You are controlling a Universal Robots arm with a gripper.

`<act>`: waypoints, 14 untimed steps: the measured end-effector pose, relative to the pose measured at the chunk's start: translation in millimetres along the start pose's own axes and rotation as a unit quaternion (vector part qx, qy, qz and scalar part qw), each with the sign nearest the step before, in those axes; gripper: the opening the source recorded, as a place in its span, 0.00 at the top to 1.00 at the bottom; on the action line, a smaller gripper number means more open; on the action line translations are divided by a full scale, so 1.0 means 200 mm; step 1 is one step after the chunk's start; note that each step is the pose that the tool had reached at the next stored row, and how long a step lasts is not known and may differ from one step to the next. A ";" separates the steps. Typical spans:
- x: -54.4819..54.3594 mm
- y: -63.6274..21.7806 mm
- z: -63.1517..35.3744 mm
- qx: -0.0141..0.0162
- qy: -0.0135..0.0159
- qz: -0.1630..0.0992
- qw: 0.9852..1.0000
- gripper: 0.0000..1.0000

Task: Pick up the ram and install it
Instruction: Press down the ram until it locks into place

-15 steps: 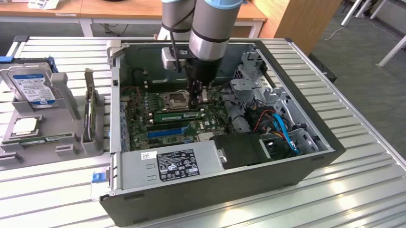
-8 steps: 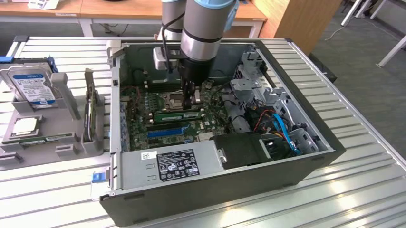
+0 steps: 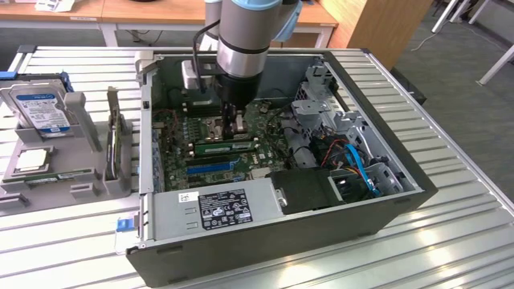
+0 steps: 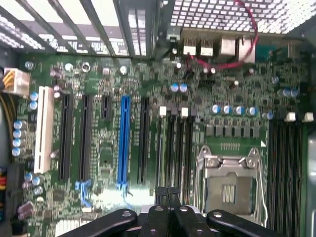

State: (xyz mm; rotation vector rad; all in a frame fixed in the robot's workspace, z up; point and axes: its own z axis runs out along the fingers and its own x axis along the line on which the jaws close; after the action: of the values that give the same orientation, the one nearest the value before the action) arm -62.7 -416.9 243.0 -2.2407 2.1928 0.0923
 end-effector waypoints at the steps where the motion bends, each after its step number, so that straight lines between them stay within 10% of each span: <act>1: 0.00 0.012 0.000 0.000 0.000 0.000 1.000 0.90; 14: 0.00 0.116 0.004 0.000 0.000 0.000 1.000 0.90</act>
State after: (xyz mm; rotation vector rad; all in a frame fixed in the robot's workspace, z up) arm -85.9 -416.9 243.0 -2.2404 2.1923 0.0914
